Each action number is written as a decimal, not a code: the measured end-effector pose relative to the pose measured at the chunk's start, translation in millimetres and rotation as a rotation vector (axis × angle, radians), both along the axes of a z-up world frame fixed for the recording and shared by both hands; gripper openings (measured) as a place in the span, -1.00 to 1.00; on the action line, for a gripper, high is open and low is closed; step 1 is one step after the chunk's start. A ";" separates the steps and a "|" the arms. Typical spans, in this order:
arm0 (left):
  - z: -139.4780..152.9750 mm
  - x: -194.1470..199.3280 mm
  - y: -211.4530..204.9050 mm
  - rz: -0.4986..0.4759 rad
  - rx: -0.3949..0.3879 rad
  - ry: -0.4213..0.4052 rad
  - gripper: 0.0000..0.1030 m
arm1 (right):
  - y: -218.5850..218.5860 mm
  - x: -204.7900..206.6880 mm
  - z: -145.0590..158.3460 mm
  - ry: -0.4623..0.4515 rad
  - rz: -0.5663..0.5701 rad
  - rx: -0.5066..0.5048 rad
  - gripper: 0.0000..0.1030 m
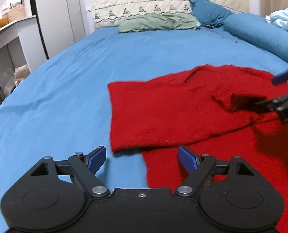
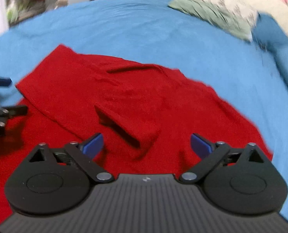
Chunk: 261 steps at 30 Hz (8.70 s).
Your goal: Fold small clothes
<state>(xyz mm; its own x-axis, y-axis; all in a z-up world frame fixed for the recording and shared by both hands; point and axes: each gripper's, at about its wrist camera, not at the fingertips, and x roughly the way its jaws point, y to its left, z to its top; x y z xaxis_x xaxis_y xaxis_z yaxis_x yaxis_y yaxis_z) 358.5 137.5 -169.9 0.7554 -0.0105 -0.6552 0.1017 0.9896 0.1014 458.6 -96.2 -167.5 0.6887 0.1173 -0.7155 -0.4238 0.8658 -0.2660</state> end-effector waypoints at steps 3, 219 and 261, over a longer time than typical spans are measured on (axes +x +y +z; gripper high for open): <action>-6.7 0.7 6.3 0.021 -0.019 0.012 0.65 | 23.0 4.6 -16.1 -0.055 0.103 -0.148 0.91; 74.7 21.1 -88.5 0.046 0.019 -0.034 0.96 | -291.3 -71.4 42.8 -0.043 -0.539 0.682 0.99; 12.5 98.3 -190.6 -0.040 -0.139 0.240 1.00 | -266.5 -85.0 -33.0 0.015 -0.556 0.645 -0.55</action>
